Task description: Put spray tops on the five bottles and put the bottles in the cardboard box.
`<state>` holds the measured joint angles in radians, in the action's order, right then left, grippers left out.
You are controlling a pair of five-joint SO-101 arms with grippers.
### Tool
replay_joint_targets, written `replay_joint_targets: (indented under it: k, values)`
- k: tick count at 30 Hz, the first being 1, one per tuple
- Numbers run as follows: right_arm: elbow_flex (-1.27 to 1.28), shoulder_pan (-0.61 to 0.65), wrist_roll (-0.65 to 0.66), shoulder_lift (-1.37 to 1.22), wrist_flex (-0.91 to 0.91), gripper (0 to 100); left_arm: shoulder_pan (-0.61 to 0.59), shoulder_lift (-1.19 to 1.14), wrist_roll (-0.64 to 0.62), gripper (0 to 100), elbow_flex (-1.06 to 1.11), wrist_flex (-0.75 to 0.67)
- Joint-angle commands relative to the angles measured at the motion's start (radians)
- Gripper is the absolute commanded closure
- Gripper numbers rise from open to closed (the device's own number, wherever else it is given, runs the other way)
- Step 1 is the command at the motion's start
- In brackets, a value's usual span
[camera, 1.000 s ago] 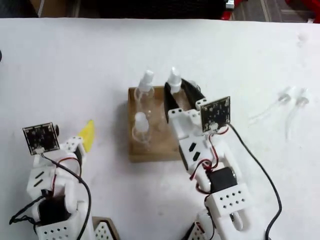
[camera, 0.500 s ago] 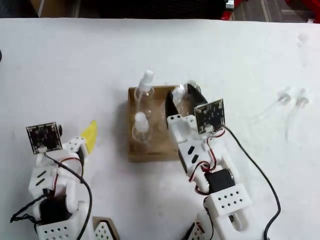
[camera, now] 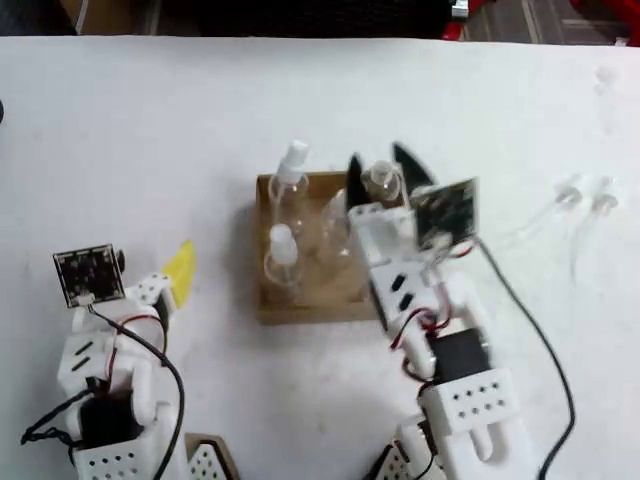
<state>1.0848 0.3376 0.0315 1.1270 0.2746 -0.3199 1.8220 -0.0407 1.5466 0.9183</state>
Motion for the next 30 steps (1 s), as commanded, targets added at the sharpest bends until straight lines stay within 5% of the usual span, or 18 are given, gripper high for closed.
replay_joint_targets:
  k: [1, 15, 30]
  values:
    - [-0.407, -0.16, -0.087, -0.099, 0.278, 85.3, 0.012, 0.01, 0.009, 68, -0.003, -0.028]
    - [-1.255, -0.654, -0.092, -0.857, 0.825, 85.4, 0.012, 0.01, 0.009, 68, -0.002, -0.028]
    - [-2.055, -0.757, -0.087, -1.725, 1.055, 85.4, 0.012, 0.01, 0.009, 68, 0.0, -0.028]
